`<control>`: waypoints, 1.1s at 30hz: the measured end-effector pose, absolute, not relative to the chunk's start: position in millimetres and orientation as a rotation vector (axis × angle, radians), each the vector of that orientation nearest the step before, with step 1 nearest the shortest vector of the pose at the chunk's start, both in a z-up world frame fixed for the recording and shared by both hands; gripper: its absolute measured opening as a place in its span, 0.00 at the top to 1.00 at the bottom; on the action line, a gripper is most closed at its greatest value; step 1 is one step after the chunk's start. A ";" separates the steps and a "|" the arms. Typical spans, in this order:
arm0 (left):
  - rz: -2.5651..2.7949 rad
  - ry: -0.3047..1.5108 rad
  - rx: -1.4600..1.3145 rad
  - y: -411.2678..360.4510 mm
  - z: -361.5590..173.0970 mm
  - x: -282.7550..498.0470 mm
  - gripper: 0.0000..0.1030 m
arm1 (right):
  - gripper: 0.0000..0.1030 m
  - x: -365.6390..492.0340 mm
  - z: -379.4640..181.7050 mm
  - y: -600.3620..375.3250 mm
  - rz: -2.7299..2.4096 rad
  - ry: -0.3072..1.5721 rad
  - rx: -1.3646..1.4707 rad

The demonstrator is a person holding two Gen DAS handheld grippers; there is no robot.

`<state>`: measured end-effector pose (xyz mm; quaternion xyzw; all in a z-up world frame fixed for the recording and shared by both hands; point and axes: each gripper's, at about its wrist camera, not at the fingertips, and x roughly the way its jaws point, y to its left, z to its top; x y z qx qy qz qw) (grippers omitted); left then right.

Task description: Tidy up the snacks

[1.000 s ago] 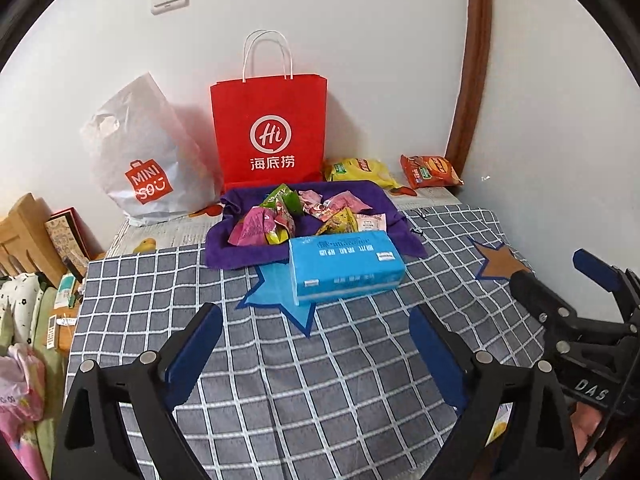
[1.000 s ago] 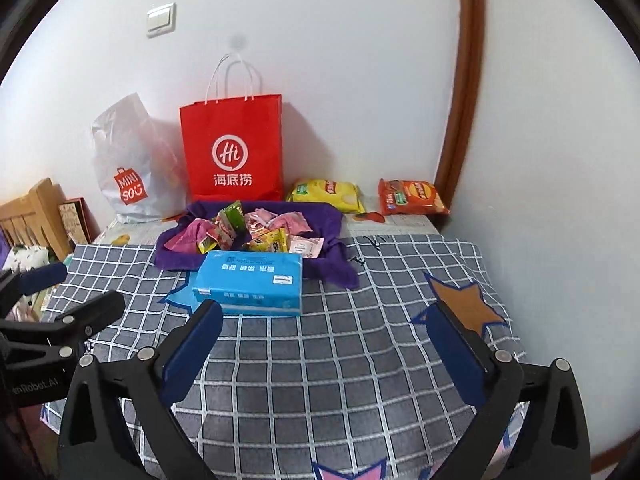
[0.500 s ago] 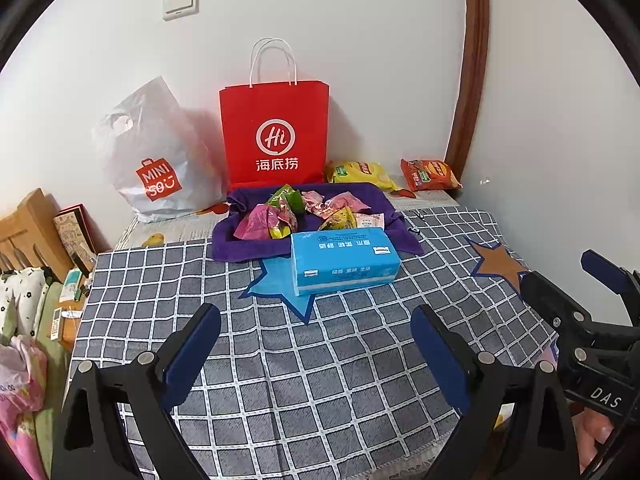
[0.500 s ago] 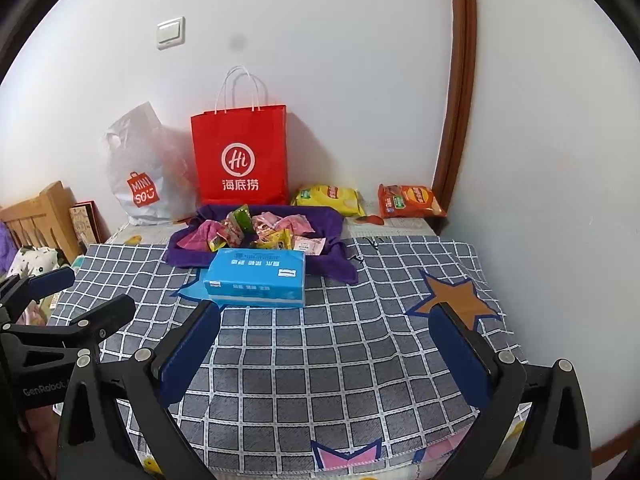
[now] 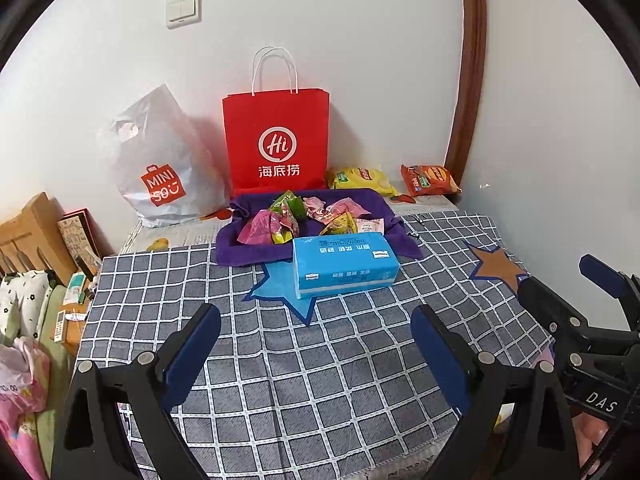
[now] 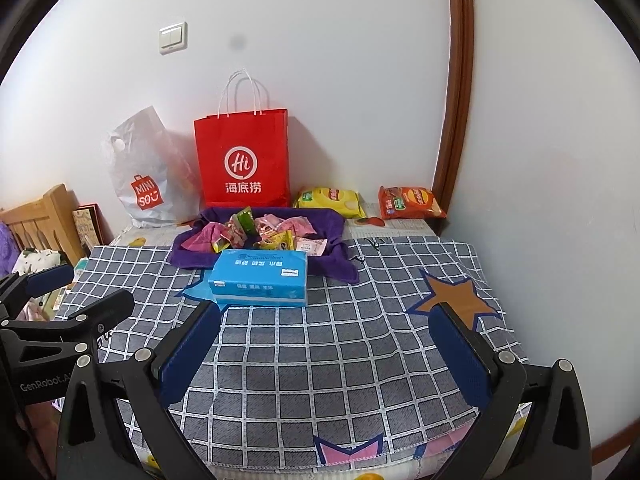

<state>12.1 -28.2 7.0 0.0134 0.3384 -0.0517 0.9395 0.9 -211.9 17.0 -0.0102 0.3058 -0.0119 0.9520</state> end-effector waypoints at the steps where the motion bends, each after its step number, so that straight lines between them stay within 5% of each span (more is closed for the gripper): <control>1: -0.105 0.691 0.028 -28.4 7.0 12.1 0.07 | 0.01 0.7 17.2 -211.6 -0.024 0.621 -0.021; 33: -0.102 0.697 0.019 -25.5 8.4 10.5 0.07 | 0.01 -2.8 17.3 -209.5 -0.015 0.615 -0.019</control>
